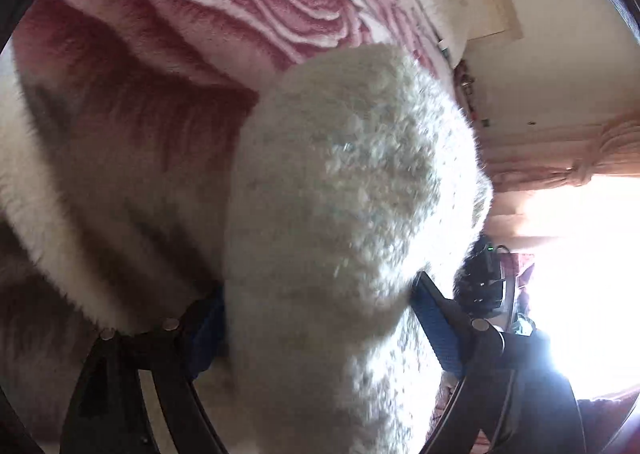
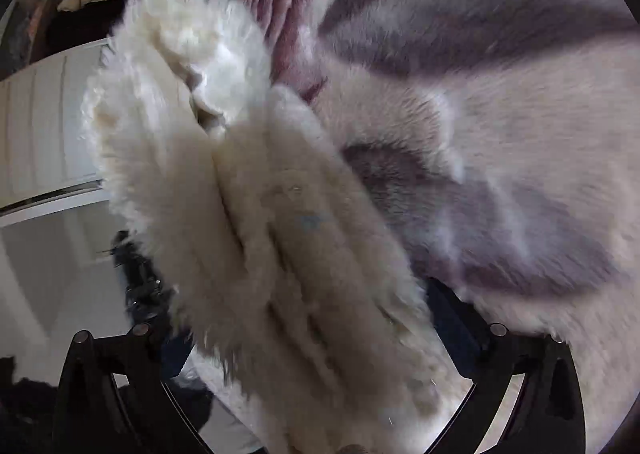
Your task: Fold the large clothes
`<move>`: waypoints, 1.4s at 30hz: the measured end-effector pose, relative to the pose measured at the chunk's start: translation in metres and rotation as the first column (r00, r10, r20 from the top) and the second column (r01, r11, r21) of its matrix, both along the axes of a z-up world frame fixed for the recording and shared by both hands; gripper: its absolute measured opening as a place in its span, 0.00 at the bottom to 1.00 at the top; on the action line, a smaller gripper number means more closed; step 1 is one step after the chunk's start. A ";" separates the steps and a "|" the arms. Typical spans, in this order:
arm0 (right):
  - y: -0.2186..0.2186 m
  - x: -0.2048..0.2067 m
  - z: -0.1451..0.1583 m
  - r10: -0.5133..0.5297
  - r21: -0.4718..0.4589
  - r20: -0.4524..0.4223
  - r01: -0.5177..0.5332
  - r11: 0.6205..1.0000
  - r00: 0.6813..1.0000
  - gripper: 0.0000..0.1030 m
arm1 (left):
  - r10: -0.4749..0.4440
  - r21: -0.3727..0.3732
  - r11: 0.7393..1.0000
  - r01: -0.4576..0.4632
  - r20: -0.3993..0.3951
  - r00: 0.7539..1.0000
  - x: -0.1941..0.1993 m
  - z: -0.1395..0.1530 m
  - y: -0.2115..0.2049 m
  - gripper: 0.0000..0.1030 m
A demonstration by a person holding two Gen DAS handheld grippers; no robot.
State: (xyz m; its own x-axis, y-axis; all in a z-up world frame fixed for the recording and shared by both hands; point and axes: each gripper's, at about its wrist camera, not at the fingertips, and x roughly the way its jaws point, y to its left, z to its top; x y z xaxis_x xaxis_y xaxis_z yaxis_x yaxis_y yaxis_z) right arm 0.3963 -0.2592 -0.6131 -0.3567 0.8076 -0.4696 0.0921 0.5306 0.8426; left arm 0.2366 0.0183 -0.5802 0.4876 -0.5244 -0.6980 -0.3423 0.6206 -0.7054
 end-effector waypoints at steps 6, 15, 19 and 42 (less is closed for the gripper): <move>0.015 0.000 0.001 -0.079 0.106 -0.030 0.082 0.991 0.996 0.63 | 0.018 0.036 0.999 -0.020 0.053 0.998 0.009 0.016 0.003 0.57; 0.013 0.003 0.046 -0.275 0.137 -0.009 0.273 0.952 0.961 0.45 | -0.084 0.065 0.995 0.079 0.084 0.993 0.070 0.062 0.018 0.57; 0.013 0.048 0.065 -0.346 0.132 0.030 0.340 0.931 0.938 0.45 | -0.163 0.104 0.983 0.152 0.115 0.980 0.140 0.081 0.028 0.57; -0.029 0.211 0.098 -0.149 -0.532 0.447 0.396 0.749 0.882 1.00 | -0.271 0.549 0.806 0.220 0.011 0.963 0.289 0.085 0.035 0.86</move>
State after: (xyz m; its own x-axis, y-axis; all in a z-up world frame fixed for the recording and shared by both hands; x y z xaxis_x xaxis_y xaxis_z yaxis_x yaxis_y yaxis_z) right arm 0.6074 -0.2884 -0.5153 0.1249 0.3544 -0.9267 0.0757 0.9279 0.3651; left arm 0.5257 0.0535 -0.4952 0.4642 -0.1873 -0.8657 -0.0816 0.9642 -0.2523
